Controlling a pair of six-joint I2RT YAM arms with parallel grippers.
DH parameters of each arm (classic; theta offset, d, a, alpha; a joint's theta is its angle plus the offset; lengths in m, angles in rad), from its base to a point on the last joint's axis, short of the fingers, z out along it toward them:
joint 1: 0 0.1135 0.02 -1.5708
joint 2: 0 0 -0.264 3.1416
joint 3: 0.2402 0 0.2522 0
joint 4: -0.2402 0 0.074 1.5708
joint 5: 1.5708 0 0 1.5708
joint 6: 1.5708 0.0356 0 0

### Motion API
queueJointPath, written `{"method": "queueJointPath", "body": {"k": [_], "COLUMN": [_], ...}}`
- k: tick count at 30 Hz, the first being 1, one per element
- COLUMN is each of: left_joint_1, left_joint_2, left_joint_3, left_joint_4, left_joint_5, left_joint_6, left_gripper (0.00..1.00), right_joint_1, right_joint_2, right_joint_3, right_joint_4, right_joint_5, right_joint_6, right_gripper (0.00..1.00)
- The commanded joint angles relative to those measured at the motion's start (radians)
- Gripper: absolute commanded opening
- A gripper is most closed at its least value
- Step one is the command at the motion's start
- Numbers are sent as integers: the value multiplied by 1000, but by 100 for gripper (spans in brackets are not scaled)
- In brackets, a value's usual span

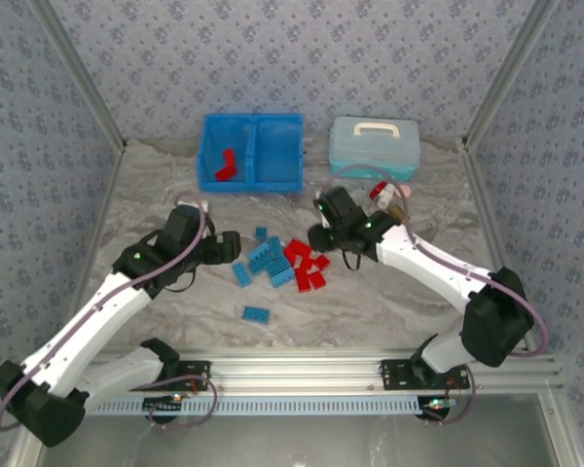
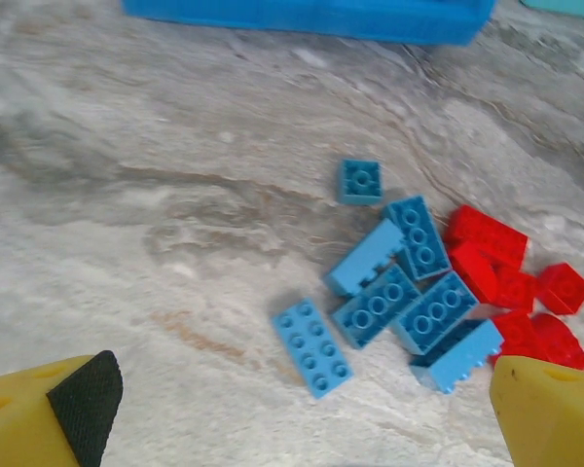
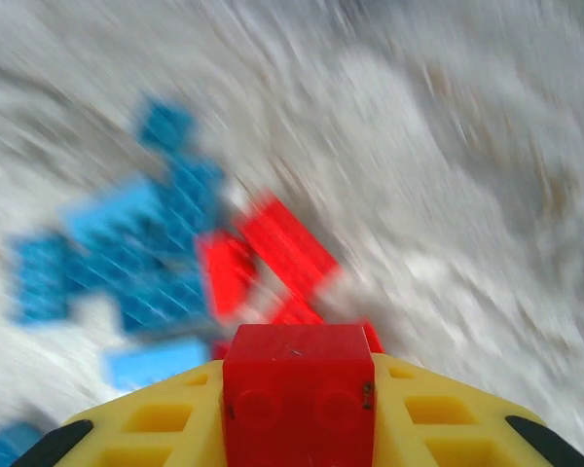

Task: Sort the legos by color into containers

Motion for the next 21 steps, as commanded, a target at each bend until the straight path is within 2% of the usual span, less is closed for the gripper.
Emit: {"method": "queueJointPath", "body": {"k": [1,5,9,17,19,21], "left_joint_1": [0,3,7,13,13,15], "left_joint_2": [-95,-177,-207,-219,-226,-232], "left_joint_3": [57,49,36,17,13,3], "left_joint_4": [-110,-154,-183,-194,-188,-180], "left_joint_5": [-163,-229,-231,-207,-208,-211], "left_joint_6": [-64,-95,-97,-87,-81,-72], "left_gripper": [99,99,99,99,99,99], "right_joint_1": [52,82,75,57,46,39], "right_joint_2": [106,329,599,1183,1247,1252], "right_joint_3": [156,416,704,1516,1570,1522], "right_joint_4": [71,121,154,3,45,130], "right_joint_5": [24,29,35,89,88,82], "right_joint_6": [21,-24,-70,-182,-184,-192], "right_gripper": [34,34,35,36,36,36]}}
